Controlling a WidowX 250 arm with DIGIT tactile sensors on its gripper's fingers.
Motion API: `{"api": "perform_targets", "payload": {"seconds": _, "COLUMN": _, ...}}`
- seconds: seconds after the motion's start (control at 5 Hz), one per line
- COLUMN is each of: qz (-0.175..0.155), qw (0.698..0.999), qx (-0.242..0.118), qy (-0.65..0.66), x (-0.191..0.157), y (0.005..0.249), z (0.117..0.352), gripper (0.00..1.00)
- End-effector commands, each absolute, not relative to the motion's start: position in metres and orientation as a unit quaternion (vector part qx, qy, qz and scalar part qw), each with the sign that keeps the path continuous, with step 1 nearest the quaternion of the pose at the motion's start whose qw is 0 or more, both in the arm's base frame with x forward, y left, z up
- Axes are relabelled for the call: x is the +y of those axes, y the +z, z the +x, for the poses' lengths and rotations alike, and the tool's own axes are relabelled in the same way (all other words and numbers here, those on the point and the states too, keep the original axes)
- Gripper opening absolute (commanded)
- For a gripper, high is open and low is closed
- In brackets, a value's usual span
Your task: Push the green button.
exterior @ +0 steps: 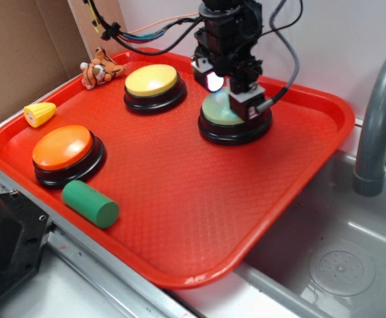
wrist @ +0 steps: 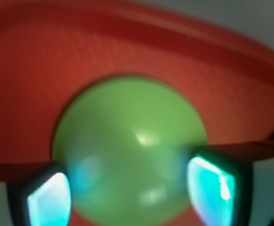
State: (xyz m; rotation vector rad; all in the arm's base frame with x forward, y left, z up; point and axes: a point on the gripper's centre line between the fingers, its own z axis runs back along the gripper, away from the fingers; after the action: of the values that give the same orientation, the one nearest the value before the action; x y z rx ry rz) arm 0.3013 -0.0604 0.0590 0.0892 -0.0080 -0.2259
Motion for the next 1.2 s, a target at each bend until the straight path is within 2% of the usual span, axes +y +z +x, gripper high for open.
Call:
{"api": "perform_targets", "payload": {"seconds": 0.0, "qz": 0.030, "qw": 0.992, "qx": -0.076, "qy": -0.098, "x": -0.048, "y": 0.143, "z": 0.291, "gripper": 1.00}}
{"api": "perform_targets", "payload": {"seconds": 0.4, "qz": 0.022, "qw": 0.992, "qx": -0.080, "qy": -0.096, "x": -0.046, "y": 0.150, "z": 0.287, "gripper": 1.00}}
{"api": "perform_targets", "payload": {"seconds": 0.6, "qz": 0.028, "qw": 0.991, "qx": -0.072, "qy": -0.108, "x": -0.046, "y": 0.157, "z": 0.281, "gripper": 1.00}}
{"api": "perform_targets", "payload": {"seconds": 0.8, "qz": 0.030, "qw": 0.994, "qx": -0.035, "qy": -0.099, "x": -0.047, "y": 0.167, "z": 0.274, "gripper": 1.00}}
{"api": "perform_targets", "payload": {"seconds": 1.0, "qz": 0.028, "qw": 0.994, "qx": -0.029, "qy": -0.100, "x": -0.046, "y": 0.174, "z": 0.268, "gripper": 1.00}}
